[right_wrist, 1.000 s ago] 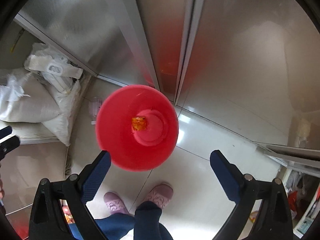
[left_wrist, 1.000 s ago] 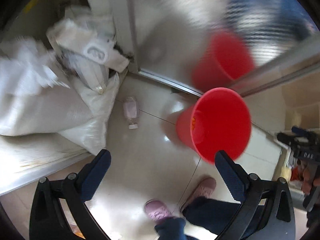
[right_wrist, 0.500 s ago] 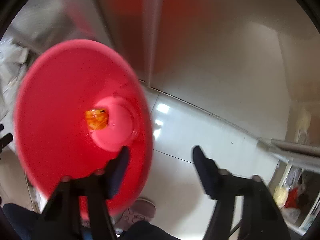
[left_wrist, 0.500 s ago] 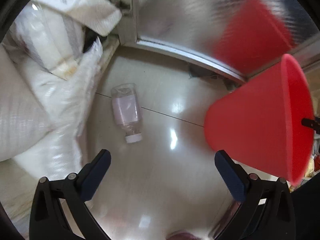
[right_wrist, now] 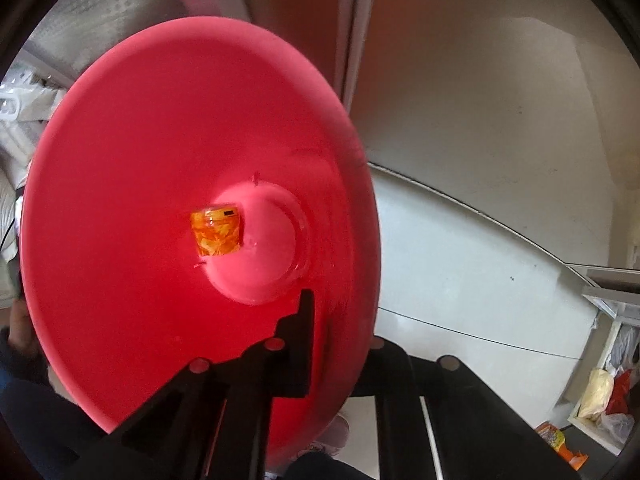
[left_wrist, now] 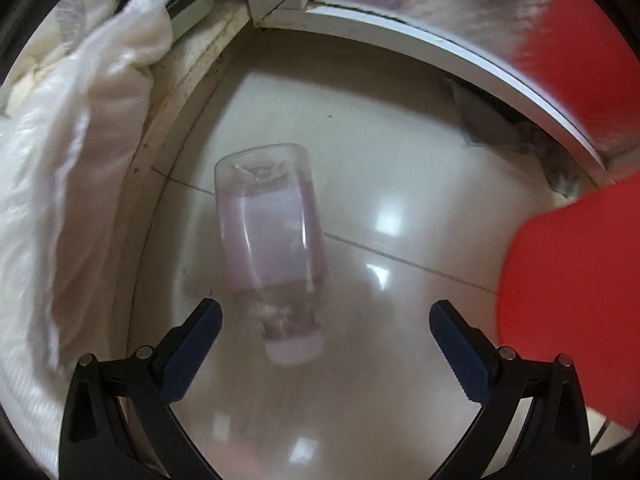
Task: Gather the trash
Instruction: 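Lower the left tool holding the bottle toward the red bin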
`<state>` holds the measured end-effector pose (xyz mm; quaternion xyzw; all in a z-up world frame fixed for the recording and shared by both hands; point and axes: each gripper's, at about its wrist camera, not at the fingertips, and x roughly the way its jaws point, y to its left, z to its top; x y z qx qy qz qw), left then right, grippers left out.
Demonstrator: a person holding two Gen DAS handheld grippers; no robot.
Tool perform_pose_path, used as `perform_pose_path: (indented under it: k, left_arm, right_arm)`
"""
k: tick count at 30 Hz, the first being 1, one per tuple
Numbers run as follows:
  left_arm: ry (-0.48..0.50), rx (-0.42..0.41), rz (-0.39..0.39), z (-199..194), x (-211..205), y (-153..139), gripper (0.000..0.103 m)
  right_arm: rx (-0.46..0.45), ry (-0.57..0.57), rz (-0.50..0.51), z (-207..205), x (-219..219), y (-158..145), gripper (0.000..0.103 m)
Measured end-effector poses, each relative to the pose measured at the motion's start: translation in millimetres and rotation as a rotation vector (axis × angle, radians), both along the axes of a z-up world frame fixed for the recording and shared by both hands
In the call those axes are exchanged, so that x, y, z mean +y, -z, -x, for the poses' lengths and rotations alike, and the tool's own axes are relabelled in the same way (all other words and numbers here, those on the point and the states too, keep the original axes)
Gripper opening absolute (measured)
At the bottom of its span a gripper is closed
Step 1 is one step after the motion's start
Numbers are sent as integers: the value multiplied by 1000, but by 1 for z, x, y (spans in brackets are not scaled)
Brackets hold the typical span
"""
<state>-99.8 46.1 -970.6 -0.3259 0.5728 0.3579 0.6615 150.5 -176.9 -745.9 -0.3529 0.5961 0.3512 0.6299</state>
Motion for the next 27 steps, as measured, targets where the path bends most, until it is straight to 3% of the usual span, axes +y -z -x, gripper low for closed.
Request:
perform_pose_path:
  k: [7, 9, 12, 18, 21, 25, 27]
  left_arm:
    - [-5, 58, -57, -9, 25, 29, 103]
    - [12, 69, -92, -12, 27, 31, 96]
    - [38, 88, -94, -18, 28, 31, 68]
    - [64, 75, -73, -23, 18, 28, 68]
    - [93, 52, -73, -29, 8, 10, 68]
    - [135, 22, -118, -33, -14, -40, 68]
    - [146, -43, -123, -31, -22, -74, 68]
  right_arm:
    - [-37, 1, 2, 9, 0, 5, 8]
    - [-52, 3, 0, 10, 2, 4, 8]
    - [-64, 6, -3, 18, 5, 2, 8]
    - [-48, 22, -13, 11, -6, 0, 8]
    - [-40, 25, -27, 6, -10, 0, 8]
    - [-45, 20, -27, -1, -10, -3, 8]
    - [-58, 11, -29, 1, -10, -4, 8]
